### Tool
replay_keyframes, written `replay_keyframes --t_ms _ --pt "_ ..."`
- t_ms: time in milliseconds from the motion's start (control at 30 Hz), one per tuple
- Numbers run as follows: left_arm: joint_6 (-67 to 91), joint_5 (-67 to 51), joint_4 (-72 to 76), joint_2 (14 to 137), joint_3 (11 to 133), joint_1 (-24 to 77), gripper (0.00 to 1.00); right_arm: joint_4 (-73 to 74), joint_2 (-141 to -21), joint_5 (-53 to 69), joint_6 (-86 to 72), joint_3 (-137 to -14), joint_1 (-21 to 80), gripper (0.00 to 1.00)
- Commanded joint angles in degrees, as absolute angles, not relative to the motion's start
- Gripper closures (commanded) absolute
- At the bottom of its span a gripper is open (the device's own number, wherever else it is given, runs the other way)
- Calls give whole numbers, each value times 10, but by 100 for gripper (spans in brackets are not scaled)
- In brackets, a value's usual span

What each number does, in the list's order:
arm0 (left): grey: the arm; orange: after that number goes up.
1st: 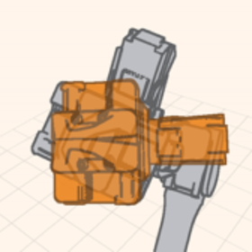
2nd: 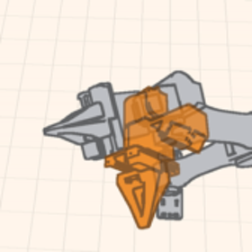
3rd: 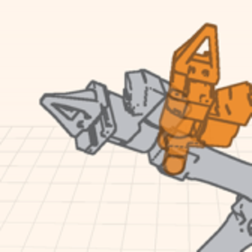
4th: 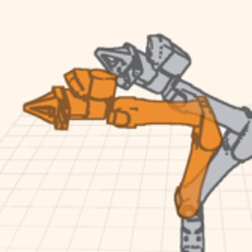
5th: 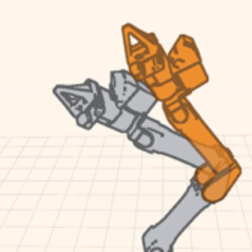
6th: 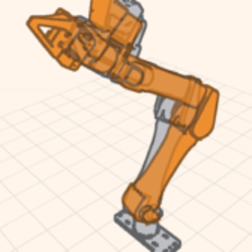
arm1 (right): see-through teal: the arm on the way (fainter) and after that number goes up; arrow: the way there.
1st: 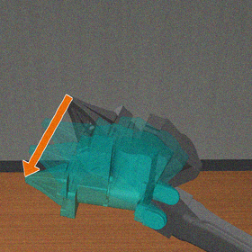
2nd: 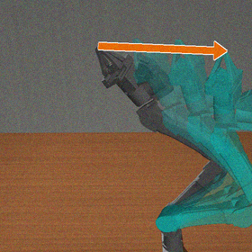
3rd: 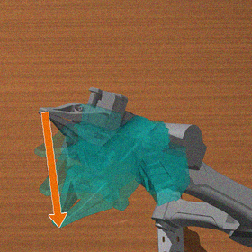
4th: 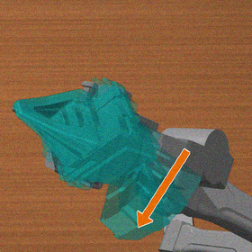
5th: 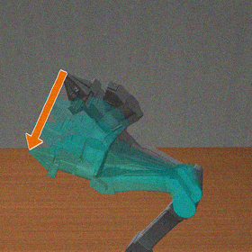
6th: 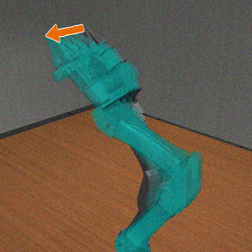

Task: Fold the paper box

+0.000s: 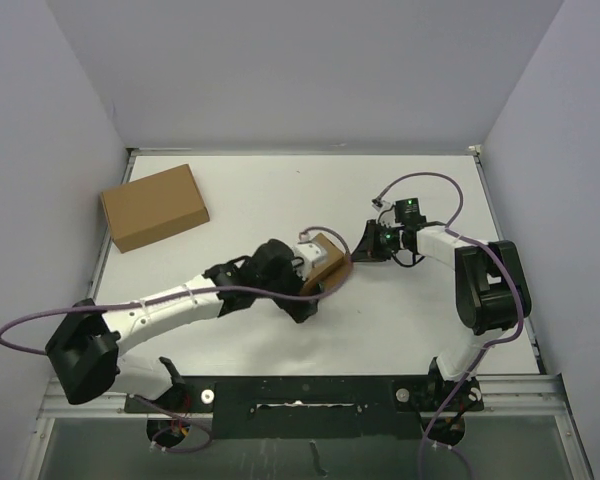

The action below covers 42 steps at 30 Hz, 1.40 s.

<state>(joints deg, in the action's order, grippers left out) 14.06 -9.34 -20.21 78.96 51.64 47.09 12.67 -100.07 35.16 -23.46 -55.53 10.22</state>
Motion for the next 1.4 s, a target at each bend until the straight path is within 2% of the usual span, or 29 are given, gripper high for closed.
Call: replay_keyframes --t_ms 0,133,367,1033,1200,1367 --pt "-113 62 -70 734 500 587 2 117 -999 368 -240 -567 107 100" --pt "-248 98 37 757 452 615 2 117 -1002 370 -238 -569 107 100" --pt "-324 125 119 867 448 628 2 120 -1006 373 -237 -572 107 100" --pt "-287 174 157 965 437 628 3 117 -1005 377 -225 -574 114 100" --pt "-271 167 156 962 429 618 11 121 -997 363 -204 -576 126 100" --pt "-251 153 160 955 421 607 16 122 -989 339 -174 -577 135 100"
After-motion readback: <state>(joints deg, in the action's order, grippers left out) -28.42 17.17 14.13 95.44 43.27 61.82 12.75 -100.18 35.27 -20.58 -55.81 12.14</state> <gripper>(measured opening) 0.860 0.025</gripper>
